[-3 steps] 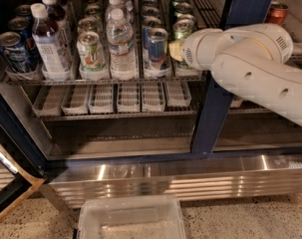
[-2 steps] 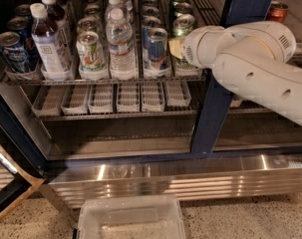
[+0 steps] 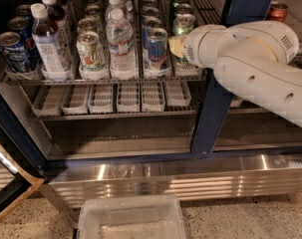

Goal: Pick green can from top shelf of fridge

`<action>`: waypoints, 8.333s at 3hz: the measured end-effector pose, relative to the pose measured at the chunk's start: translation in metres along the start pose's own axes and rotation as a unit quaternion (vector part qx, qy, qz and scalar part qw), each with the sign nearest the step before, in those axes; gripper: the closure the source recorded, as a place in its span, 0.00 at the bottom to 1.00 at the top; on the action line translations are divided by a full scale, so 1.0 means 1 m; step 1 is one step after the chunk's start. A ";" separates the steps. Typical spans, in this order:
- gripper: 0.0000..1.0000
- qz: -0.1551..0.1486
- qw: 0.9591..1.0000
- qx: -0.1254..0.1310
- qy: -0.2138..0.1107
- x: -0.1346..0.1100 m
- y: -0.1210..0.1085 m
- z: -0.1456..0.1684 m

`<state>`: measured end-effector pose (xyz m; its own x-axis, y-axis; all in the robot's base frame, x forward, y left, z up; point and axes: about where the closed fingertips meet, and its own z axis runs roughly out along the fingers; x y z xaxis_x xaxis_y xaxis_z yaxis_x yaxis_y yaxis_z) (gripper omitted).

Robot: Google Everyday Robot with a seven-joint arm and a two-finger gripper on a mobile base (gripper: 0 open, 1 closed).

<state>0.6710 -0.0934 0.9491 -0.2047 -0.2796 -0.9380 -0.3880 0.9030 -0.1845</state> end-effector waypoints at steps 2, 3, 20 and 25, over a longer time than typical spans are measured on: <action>1.00 -0.029 0.999 -0.001 -0.019 -0.009 0.021 -0.042; 1.00 -0.029 0.999 -0.001 -0.019 -0.010 0.021 -0.042; 1.00 -0.061 0.959 -0.244 -0.133 -0.032 0.146 -0.155; 1.00 -0.170 0.903 -0.379 -0.110 -0.020 0.201 -0.224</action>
Offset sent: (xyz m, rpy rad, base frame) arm -0.2304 0.0494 0.2435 -0.1525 -0.4289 0.0629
